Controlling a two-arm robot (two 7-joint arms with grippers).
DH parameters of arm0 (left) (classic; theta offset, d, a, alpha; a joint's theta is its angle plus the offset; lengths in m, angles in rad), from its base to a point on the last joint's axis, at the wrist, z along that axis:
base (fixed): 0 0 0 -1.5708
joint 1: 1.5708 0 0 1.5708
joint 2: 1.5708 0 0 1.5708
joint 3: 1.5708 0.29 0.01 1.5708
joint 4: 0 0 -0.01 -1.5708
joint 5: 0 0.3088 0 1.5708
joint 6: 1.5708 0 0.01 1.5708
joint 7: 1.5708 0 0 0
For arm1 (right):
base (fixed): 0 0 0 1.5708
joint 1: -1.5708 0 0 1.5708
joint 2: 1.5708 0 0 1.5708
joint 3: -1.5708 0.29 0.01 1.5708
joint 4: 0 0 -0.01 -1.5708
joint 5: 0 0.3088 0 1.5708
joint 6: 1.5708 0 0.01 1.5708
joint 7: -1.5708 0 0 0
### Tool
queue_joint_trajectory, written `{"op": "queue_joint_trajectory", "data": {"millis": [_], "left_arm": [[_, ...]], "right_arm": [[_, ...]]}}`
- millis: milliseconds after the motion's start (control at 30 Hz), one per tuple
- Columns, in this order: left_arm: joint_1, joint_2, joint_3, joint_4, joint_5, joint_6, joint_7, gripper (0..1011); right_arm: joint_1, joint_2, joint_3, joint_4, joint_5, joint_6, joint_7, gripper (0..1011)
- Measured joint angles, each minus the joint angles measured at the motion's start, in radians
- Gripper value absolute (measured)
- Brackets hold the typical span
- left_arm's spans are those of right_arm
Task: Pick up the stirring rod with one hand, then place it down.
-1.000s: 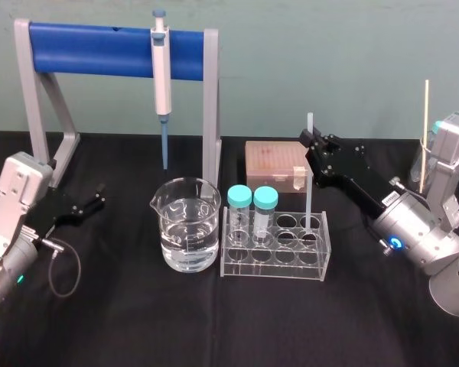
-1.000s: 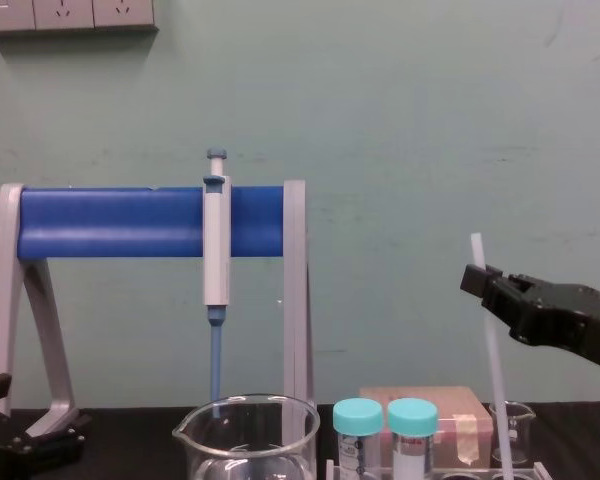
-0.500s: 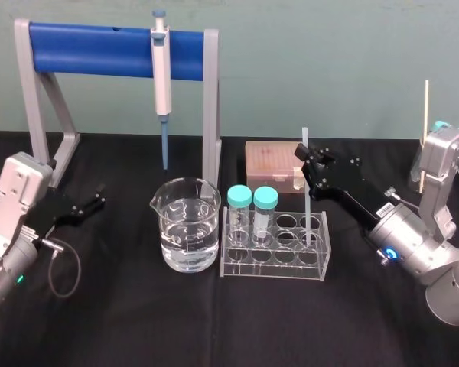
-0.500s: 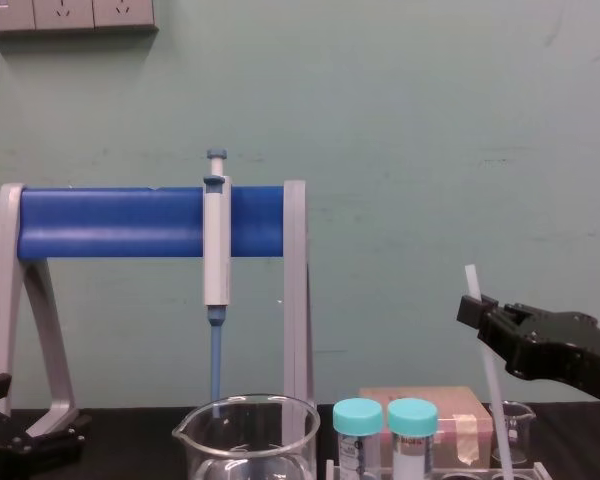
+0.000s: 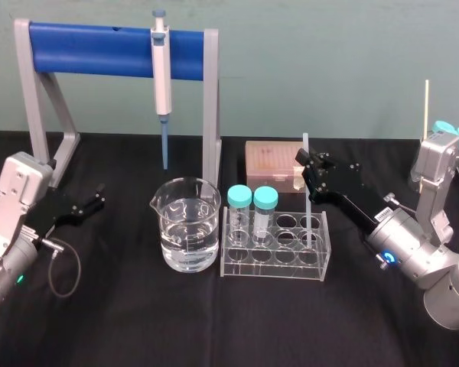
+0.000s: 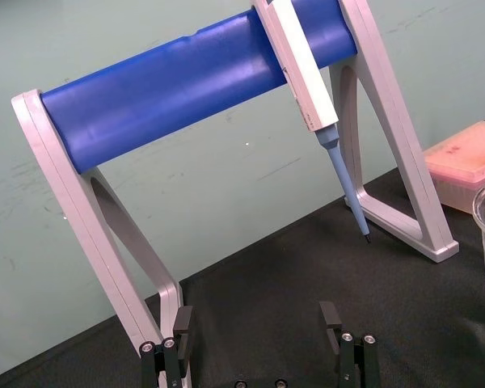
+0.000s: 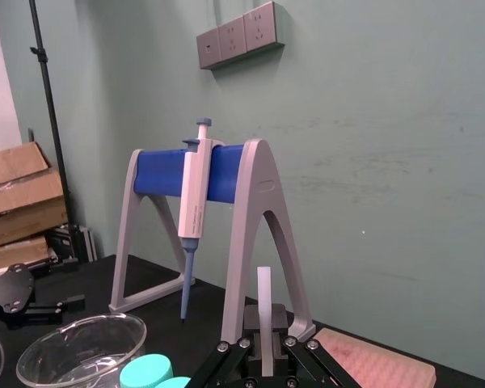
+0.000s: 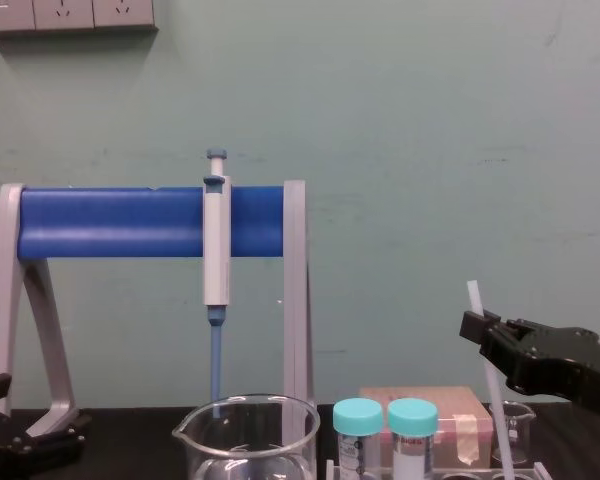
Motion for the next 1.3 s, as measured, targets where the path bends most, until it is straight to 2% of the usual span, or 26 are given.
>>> {"op": "queue_joint_trajectory", "data": {"millis": [867,933,1000,1067,1167,1300], "left_arm": [[0.000,0.000,0.000,0.000,0.000,0.000,0.000,1000],[0.000,0.000,0.000,0.000,0.000,0.000,0.000,1000],[0.000,0.000,0.000,0.000,0.000,0.000,0.000,1000],[0.000,0.000,0.000,0.000,0.000,0.000,0.000,1000],[0.000,0.000,0.000,0.000,0.000,0.000,0.000,1001],[0.000,0.000,0.000,0.000,0.000,0.000,0.000,1000]], "right_arm": [[-0.005,-0.003,0.006,0.004,-0.009,0.013,-0.009,84],[-0.004,-0.003,0.006,0.004,-0.009,0.013,-0.009,108],[-0.004,-0.003,0.005,0.004,-0.009,0.013,-0.009,194],[-0.004,-0.003,0.005,0.004,-0.009,0.012,-0.009,231],[-0.004,-0.003,0.005,0.004,-0.008,0.012,-0.008,398],[-0.004,-0.003,0.005,0.004,-0.008,0.012,-0.008,530]]}}
